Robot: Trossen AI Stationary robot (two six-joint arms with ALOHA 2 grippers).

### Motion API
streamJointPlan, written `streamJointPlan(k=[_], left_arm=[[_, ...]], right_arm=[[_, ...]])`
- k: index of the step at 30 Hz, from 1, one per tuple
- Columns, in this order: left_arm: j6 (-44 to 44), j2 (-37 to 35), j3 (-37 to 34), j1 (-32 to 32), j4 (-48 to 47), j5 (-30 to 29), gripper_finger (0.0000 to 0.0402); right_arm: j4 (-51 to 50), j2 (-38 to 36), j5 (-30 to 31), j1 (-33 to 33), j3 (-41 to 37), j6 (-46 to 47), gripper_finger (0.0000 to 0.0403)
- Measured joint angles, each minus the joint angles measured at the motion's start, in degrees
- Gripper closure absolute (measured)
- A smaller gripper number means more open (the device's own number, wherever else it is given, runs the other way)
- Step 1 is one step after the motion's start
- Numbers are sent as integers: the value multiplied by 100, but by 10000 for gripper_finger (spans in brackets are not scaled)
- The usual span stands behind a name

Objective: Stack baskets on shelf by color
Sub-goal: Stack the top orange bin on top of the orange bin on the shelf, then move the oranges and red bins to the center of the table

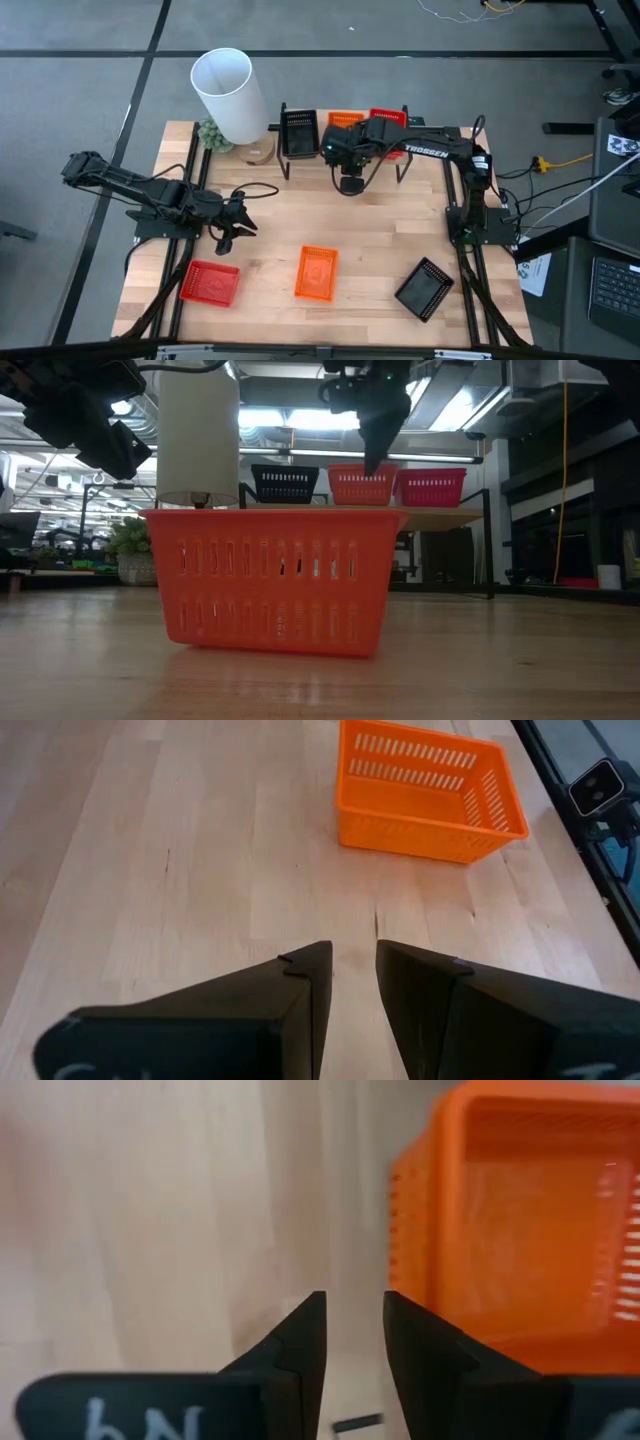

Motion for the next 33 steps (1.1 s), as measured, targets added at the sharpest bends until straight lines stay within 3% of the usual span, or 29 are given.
streamJointPlan(k=[12,19,25,30,33], left_arm=[[-1,0,0,0,0,2,327],[-8,0,0,0,0,2,327],[-41,0,0,0,0,2,327],[-275,2,0,-4,71,5,327],[-629,198,1,-121,796,173,327]], right_arm=[[300,0,19,-232,1,-88,302],[180,-18,-1519,41,4,802,302],[100,-20,-3074,1046,6,1749,302],[-176,-20,-3218,2274,6,1745,302],[77,-28,-2993,2955,-102,1759,302]])
